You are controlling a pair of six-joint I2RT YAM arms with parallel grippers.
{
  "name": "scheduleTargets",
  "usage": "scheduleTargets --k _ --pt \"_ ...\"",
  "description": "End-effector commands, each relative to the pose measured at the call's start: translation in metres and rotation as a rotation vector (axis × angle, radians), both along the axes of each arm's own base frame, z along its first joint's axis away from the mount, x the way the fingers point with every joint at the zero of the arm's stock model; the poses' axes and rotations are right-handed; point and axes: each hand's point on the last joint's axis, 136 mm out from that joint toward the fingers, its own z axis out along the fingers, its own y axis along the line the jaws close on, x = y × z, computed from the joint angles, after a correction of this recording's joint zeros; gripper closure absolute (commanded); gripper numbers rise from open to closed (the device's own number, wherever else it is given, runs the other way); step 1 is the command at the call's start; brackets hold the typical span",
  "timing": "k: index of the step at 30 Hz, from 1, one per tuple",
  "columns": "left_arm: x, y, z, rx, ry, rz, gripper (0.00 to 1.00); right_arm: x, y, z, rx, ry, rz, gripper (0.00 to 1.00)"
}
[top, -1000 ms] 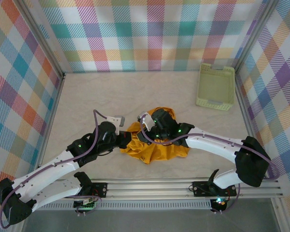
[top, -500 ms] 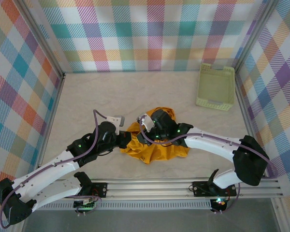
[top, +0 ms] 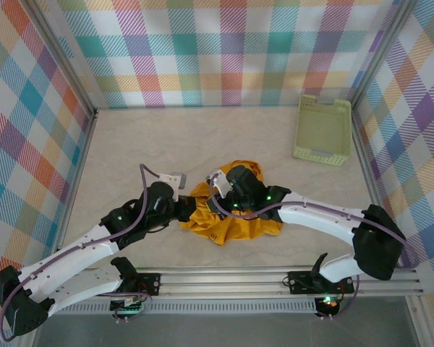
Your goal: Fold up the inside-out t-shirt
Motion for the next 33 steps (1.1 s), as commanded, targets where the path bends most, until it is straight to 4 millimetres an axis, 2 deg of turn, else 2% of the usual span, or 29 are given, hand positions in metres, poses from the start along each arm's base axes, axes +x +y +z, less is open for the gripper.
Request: scheduleTargets --k 1,5,7,11,16,20,23,27,30,33 --pt "0.004 0.009 -0.008 0.051 -0.001 0.031 0.92 0.000 -0.012 0.017 0.019 -0.031 -0.059 1.00" --pt "0.009 0.018 -0.011 0.097 -0.003 0.073 0.74 -0.004 -0.022 0.031 0.016 -0.026 -0.084 1.00" --pt "0.012 0.022 -0.012 0.122 -0.005 0.099 0.66 -0.009 -0.028 0.045 0.016 -0.032 -0.094 1.00" --pt "0.019 0.029 -0.017 0.198 0.013 0.141 0.63 -0.020 -0.041 0.073 0.019 -0.039 -0.107 1.00" --pt "0.028 0.023 -0.022 0.253 0.041 0.147 0.64 -0.032 -0.055 0.115 0.074 -0.048 -0.123 1.00" --pt "0.030 0.013 -0.016 0.243 0.039 0.112 0.64 -0.024 -0.064 0.140 0.086 -0.065 -0.193 1.00" --pt "0.023 0.002 0.002 0.198 -0.023 0.063 0.62 -0.010 -0.067 0.144 0.031 -0.067 -0.269 1.00" --pt "0.005 -0.007 0.029 0.176 -0.142 0.000 0.58 0.005 -0.064 0.141 -0.045 -0.064 -0.326 1.00" --pt "-0.010 -0.021 0.041 0.144 -0.205 -0.076 0.54 0.008 -0.052 0.139 -0.052 -0.041 -0.307 1.00" --pt "-0.025 -0.043 0.047 0.098 -0.242 -0.171 0.45 0.011 -0.036 0.136 -0.050 -0.018 -0.277 1.00"
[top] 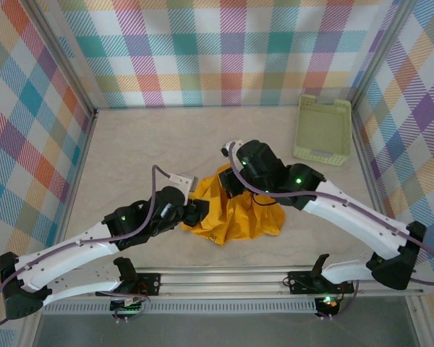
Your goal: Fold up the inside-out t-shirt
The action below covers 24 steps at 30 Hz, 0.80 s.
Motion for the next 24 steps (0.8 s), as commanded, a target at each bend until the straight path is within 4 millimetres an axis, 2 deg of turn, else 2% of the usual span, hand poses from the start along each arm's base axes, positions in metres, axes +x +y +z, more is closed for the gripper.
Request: scheduleTargets --k 1,7,9,10,13,15,17,20,24 --pt "-0.005 -0.020 0.012 -0.029 -0.064 -0.067 0.43 0.001 0.010 0.005 0.009 0.025 0.004 1.00" --pt "0.022 -0.018 -0.012 0.071 -0.029 0.111 0.35 0.003 0.029 0.001 0.043 0.055 0.035 1.00" --pt "0.031 -0.016 -0.019 0.084 -0.016 0.173 0.36 0.003 0.030 -0.002 0.041 0.061 0.033 1.00" --pt "0.036 -0.013 -0.023 0.087 -0.006 0.206 0.40 0.004 0.029 -0.003 0.039 0.062 0.027 1.00" --pt "0.048 -0.002 -0.035 0.076 0.036 0.273 0.60 0.007 0.024 -0.006 0.026 0.053 0.001 1.00" --pt "0.050 0.001 -0.040 0.047 0.056 0.276 0.74 0.010 0.020 -0.010 0.011 0.051 -0.019 1.00" --pt "0.047 -0.004 -0.039 0.023 0.049 0.227 0.84 0.021 0.013 -0.018 -0.005 0.074 -0.058 1.00" --pt "0.039 -0.010 -0.036 -0.022 0.033 0.154 0.91 0.043 0.013 -0.029 -0.008 0.108 -0.090 1.00" --pt "0.035 0.009 -0.049 -0.005 0.048 0.187 0.98 0.067 0.029 -0.043 -0.047 0.109 -0.078 1.00"
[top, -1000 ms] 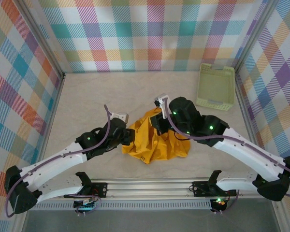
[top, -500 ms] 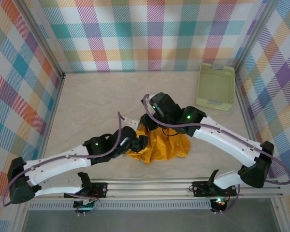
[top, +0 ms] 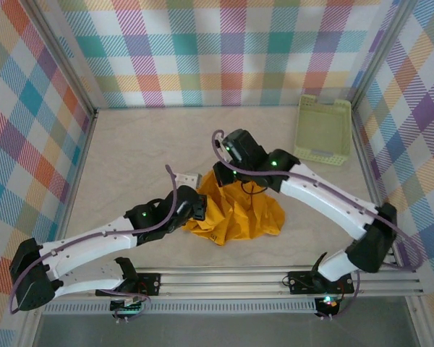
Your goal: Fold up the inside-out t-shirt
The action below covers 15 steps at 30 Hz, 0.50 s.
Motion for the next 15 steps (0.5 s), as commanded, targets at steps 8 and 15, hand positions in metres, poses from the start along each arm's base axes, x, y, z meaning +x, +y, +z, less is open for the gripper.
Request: scheduleTargets --k 8,15 --pt "-0.008 0.021 -0.028 -0.138 0.062 -0.026 1.00 0.023 0.028 -0.014 -0.049 -0.035 0.061 0.65" --pt "-0.003 0.039 -0.048 -0.201 0.110 0.007 1.00 -0.028 0.012 -0.053 -0.102 0.016 0.138 0.51"
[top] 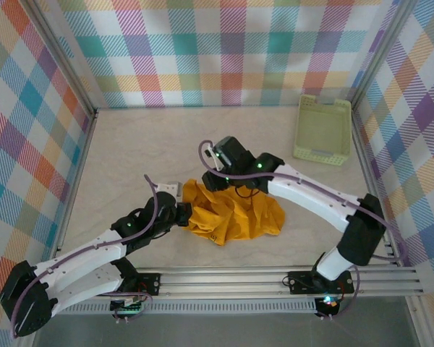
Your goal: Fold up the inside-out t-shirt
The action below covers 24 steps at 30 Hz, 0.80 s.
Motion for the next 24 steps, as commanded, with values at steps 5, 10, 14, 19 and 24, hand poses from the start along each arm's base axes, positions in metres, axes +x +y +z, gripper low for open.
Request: scheduleTargets --k 5,10,14,19,24 --pt "-0.003 -0.011 0.016 -0.110 -0.030 -0.056 1.00 -0.027 0.004 -0.055 -0.085 0.077 0.040 0.49" --pt "-0.008 -0.014 0.020 -0.135 -0.044 -0.088 1.00 -0.009 0.002 -0.074 -0.172 0.062 -0.045 0.61" --pt "-0.008 -0.007 0.017 -0.119 -0.051 -0.068 1.00 0.003 -0.016 -0.061 -0.129 0.056 -0.112 0.95" --pt "-0.003 -0.003 0.007 -0.090 -0.038 -0.040 0.94 0.009 -0.041 -0.048 0.132 0.190 -0.122 1.00" --pt "0.012 -0.005 -0.006 0.003 0.025 -0.013 0.89 0.003 -0.036 -0.055 0.255 0.273 -0.058 1.00"
